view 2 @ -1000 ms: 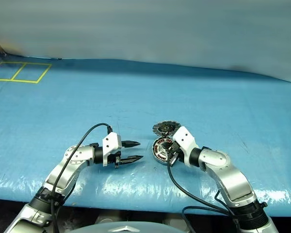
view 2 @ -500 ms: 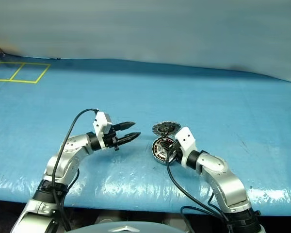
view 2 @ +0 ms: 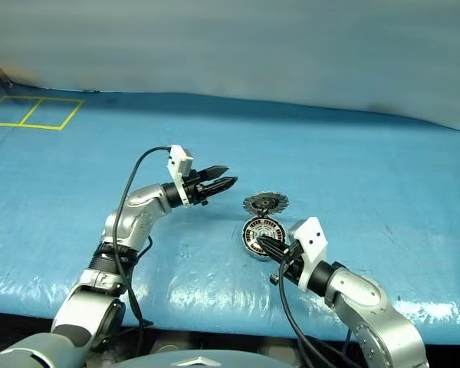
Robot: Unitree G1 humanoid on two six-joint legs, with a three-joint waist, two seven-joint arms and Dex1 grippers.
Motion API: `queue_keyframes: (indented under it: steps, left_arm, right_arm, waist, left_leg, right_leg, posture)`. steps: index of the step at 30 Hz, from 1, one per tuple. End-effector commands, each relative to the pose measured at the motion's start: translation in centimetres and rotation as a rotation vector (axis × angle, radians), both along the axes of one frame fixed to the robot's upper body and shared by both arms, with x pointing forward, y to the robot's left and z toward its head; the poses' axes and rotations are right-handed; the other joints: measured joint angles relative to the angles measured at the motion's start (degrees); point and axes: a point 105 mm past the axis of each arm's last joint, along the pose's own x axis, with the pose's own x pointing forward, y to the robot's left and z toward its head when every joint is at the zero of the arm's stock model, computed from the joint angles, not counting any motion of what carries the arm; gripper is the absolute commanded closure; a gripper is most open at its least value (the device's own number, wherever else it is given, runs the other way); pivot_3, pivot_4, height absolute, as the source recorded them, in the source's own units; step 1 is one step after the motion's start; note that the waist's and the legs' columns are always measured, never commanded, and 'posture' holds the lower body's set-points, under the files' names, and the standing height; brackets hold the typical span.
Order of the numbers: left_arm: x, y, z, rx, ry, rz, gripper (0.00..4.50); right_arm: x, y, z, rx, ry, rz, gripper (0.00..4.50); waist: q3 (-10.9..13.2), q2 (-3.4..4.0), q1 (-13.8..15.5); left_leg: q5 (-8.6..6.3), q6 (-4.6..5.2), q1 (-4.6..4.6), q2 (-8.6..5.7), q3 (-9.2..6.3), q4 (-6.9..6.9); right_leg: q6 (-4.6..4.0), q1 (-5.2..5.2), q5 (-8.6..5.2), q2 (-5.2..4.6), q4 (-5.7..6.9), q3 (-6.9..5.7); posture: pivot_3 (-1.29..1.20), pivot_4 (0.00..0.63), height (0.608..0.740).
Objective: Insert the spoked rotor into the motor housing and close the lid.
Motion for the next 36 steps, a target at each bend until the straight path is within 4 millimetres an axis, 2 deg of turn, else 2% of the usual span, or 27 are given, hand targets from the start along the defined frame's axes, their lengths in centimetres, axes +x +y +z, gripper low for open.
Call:
queue_keyframes:
  steps: [1, 6, 9, 10, 12, 15, 21, 24, 31, 36]
  left_arm:
    - [0.3, -2.2, 1.2, 0.031, -0.080, -0.091, 1.95]
    - [0.6, -4.1, 1.5, 0.069, -0.108, -0.187, 1.95]
    - [0.2, -4.8, 1.6, 0.078, -0.113, -0.267, 2.56]
    - [-0.3, -5.1, 1.5, 0.089, -0.122, -0.315, 2.90]
    - [-1.7, -5.8, 1.1, 0.153, -0.173, -0.437, 3.57]
    - [-3.8, -6.4, 0.3, 0.240, -0.255, -0.593, 4.47]
    - [-5.5, -6.9, -0.8, 0.276, -0.253, -0.696, 4.47]
    - [-6.0, -6.8, -2.0, 0.335, -0.266, -0.724, 4.47]
    - [-7.2, -5.8, -5.0, 0.465, -0.314, -0.760, 4.47]
    - [-7.2, -5.4, -5.8, 0.487, -0.336, -0.720, 4.47]
  right_arm:
    - [-0.4, -1.1, 0.6, -0.023, -0.043, -0.084, 4.49]
    - [-1.4, -2.2, 0.1, -0.042, -0.031, -0.174, 4.49]
    - [-1.6, -2.5, 0.1, -0.050, -0.038, -0.208, 4.50]
    - [-1.7, -2.6, 0.0, -0.058, -0.040, -0.215, 4.50]
    - [-2.0, -3.0, 0.1, -0.059, -0.049, -0.244, 4.50]
    - [-2.0, -3.2, 1.4, -0.010, -0.095, -0.277, 4.50]
    - [-1.8, -4.0, 3.4, 0.005, -0.177, -0.309, 4.50]
    - [-1.5, -4.5, 3.9, -0.009, -0.200, -0.316, 4.50]
    - [-0.4, -3.5, 3.2, -0.015, -0.186, -0.271, 4.50]
    - [0.2, -2.7, 2.8, -0.023, -0.181, -0.237, 4.50]
  waist:
    - [0.0, 0.00, 0.0]
    - [0.0, -0.01, -0.3]
    - [0.0, 0.00, -0.5]
    - [0.0, 0.00, -0.5]
    - [0.0, -0.01, -0.5]
    - [0.0, -0.01, -0.3]
    - [0.0, 0.00, -0.3]
    - [0.0, 0.00, -0.3]
    - [0.0, 0.00, -0.1]
    - [0.0, 0.02, 0.0]
  left_leg:
    - [0.00, 0.00, -0.01, 0.00, 0.00, 0.00]
    - [0.00, 0.00, -0.01, 0.00, 0.02, -0.02]
    - [0.00, 0.00, -0.01, 0.01, 0.03, -0.02]
    - [0.00, 0.00, -0.01, 0.01, 0.03, -0.02]
    - [0.00, 0.00, -0.02, 0.01, 0.04, -0.02]
    - [-0.01, 0.01, -0.07, 0.01, 0.00, -0.05]
    - [0.00, 0.01, -0.06, 0.01, 0.00, -0.01]
    - [-0.01, 0.01, -0.05, 0.01, 0.00, 0.00]
    - [-0.01, 0.01, -0.06, 0.02, -0.04, -0.03]
    - [-0.01, 0.02, 0.04, 0.01, -0.02, 0.02]
  right_leg:
    - [0.00, -0.01, 0.00, 0.00, -0.01, 0.00]
    - [-0.08, -0.03, -0.05, 0.01, -0.02, 0.02]
    - [-0.10, -0.04, -0.07, 0.01, 0.00, 0.03]
    - [-0.10, -0.04, -0.07, 0.01, -0.01, 0.03]
    - [-0.10, -0.04, -0.07, 0.00, -0.02, 0.03]
    - [-0.12, -0.06, -0.10, 0.00, -0.03, 0.03]
    - [-0.13, -0.04, -0.10, 0.00, -0.01, 0.05]
    - [-0.13, -0.04, -0.11, 0.01, 0.00, 0.05]
    - [-0.16, -0.05, -0.12, 0.01, 0.00, 0.03]
    - [-0.15, 0.06, -0.12, -0.01, 0.00, 0.04]
  posture:
    - [0.00, 0.150, 0.740]
    - [0.00, 0.150, 0.740]
    - [0.00, 0.150, 0.740]
    - [0.00, 0.150, 0.740]
    - [0.00, 0.150, 0.740]
    - [0.00, 0.150, 0.740]
    - [0.00, 0.150, 0.740]
    - [0.00, 0.150, 0.740]
    - [0.00, 0.150, 0.740]
    - [0.00, 0.150, 0.740]
